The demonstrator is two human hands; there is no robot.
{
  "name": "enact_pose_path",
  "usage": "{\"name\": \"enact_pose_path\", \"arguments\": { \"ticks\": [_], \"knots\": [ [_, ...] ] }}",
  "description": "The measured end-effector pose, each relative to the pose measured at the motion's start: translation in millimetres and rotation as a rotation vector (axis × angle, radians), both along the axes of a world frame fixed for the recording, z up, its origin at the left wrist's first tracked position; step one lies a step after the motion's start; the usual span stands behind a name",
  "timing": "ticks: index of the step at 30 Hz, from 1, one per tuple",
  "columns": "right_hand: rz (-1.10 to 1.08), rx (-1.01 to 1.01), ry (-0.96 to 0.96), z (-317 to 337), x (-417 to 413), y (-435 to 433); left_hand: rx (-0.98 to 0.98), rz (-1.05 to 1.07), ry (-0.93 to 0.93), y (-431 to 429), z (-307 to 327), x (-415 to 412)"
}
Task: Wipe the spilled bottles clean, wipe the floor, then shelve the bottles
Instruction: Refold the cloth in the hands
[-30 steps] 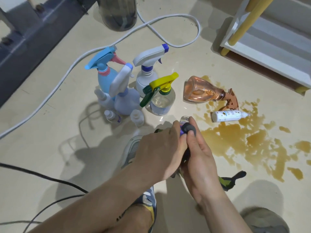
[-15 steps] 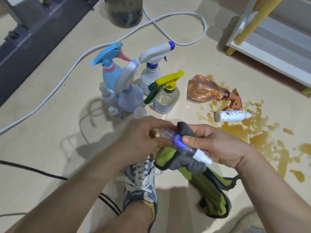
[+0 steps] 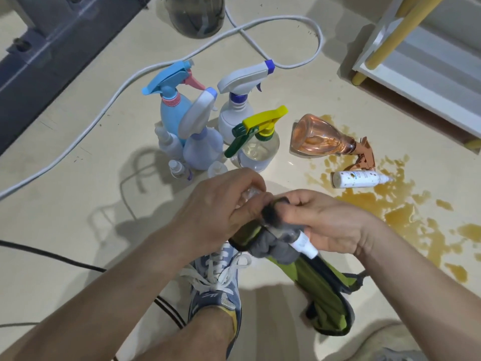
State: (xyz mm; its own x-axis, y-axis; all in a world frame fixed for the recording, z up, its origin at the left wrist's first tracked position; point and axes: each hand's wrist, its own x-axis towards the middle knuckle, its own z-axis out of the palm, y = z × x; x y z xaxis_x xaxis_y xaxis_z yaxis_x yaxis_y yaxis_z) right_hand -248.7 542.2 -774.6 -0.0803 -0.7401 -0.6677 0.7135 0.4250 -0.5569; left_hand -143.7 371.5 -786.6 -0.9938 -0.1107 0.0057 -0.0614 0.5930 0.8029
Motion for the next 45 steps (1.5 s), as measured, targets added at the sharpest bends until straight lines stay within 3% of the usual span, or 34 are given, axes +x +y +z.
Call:
{"name": "enact_pose_path", "arguments": {
  "ticks": [2, 4, 7, 9, 10, 12, 14, 15, 18, 22, 24, 26, 31, 33, 36, 39, 42, 45],
  "knots": [
    [0.217, -0.003, 0.012, 10, -3, -2, -0.117, -0.026, 0.07, 1, 2, -2],
    [0.406, 0.047, 0.327, 18, -2, -8, -0.258, -0.001, 0.107, 6, 1, -5],
    [0.532, 0.245, 1.165, 16, 12, -9, -0.42, 0.121, 0.078, 16, 1, -10],
    [0.58, 0.391, 1.794, 4, 22, 1, -0.484, 0.121, -0.074, 24, 3, -15],
    [0.566, 0.421, 1.959, -3, 25, 7, -0.408, 0.086, -0.198, 26, 4, -17],
    [0.52, 0.396, 2.109, -14, 26, 17, -0.036, 0.12, -0.561, 26, -8, -23],
    [0.518, 0.388, 2.113, -22, 28, 25, 0.33, 0.162, -0.785, 26, -9, -22],
    [0.55, 0.416, 2.06, -23, 28, 28, 0.349, 0.144, -0.769, 25, -10, -22],
    [0.575, 0.502, 1.724, -22, 18, 32, 0.178, 0.002, -0.447, 29, -12, -11],
    [0.313, 0.305, 0.934, -7, -3, 32, 0.038, -0.183, 0.004, 25, -17, -8],
    [0.335, 0.228, 0.725, -4, -6, 32, -0.033, -0.17, 0.058, 26, -19, -10],
    [0.329, 0.25, 0.809, -9, -4, 34, 0.016, -0.12, -0.031, 26, -18, -11],
    [0.436, 0.368, 1.644, -27, 9, 39, 0.113, 0.108, -0.253, 32, -22, -4],
    [0.487, 0.451, 1.872, -30, 14, 42, 0.136, 0.242, -0.386, 31, -23, -4],
    [0.415, 0.513, 1.9, -29, 11, 46, 0.415, 0.459, -0.671, 21, -23, -2],
    [0.403, 0.403, 1.737, -21, 8, 41, 0.595, 0.529, -0.699, 17, -16, 2],
    [0.391, 0.364, 1.599, -13, 10, 30, 0.534, 0.527, -0.558, 20, -10, 1],
    [0.727, 0.315, 1.581, -10, 13, 22, 0.328, 0.366, -0.403, 21, -3, 1]
  ]
}}
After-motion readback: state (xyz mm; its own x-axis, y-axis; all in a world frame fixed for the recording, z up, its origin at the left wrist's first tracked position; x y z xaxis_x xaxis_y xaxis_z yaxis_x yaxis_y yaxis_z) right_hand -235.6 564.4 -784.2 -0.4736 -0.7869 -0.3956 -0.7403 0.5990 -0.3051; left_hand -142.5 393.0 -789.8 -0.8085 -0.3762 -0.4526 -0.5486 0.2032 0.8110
